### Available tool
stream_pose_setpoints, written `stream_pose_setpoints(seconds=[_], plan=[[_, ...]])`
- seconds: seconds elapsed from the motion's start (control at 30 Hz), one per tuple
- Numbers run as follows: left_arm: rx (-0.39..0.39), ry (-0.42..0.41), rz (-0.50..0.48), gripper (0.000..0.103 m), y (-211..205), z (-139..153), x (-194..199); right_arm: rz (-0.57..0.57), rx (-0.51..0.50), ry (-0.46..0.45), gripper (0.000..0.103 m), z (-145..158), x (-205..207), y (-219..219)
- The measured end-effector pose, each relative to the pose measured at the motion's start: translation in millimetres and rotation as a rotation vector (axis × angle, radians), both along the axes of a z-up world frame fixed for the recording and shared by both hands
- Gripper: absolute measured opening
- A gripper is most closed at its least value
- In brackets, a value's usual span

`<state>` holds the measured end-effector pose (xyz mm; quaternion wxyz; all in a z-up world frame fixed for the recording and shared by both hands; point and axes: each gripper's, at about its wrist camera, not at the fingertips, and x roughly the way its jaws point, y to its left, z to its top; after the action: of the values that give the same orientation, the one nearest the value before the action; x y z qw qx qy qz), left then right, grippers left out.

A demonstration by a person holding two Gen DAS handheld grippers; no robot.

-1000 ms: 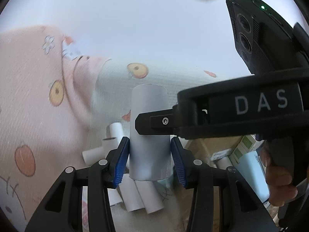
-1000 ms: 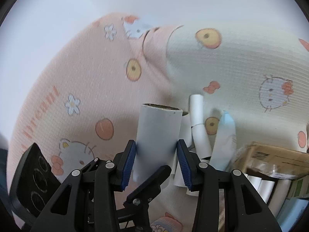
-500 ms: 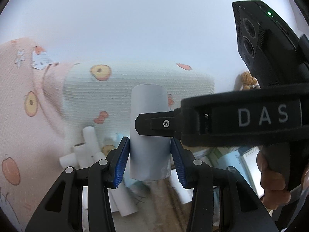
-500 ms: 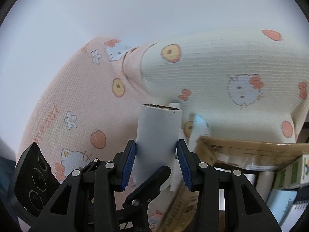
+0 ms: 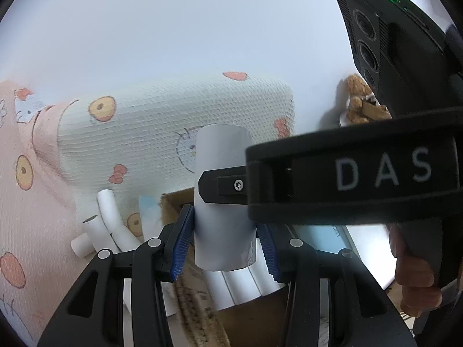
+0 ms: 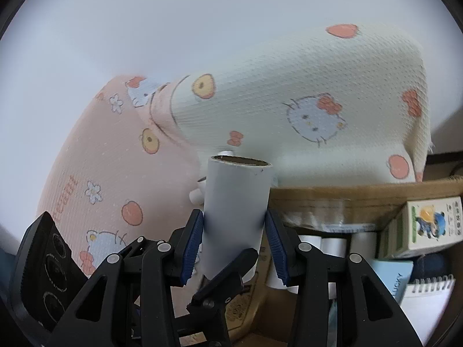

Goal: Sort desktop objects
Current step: 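Lift the white tube with the left gripper and carry it into the box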

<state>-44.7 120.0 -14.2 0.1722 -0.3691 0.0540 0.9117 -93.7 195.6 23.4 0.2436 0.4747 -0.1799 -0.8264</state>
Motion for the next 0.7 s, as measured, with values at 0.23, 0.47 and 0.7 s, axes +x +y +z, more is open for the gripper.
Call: stream_pose_setpoints(seconds=[0.23,0.47,0.7], plan=[[0.021,-0.17,-0.003,0.048,21,-22,-19,-0.039,0.022,-0.095,0.042,-18,-13,19],[0.083,-0.35,0.006,0.047,27,-44,-32,-0.05,0.011,-0.194,0.042,-40,-20,38],[0.148,-0.507,0.038,0.047,27,-58,-38,-0.001,0.089,-0.216,0.042,-49,-18,38]])
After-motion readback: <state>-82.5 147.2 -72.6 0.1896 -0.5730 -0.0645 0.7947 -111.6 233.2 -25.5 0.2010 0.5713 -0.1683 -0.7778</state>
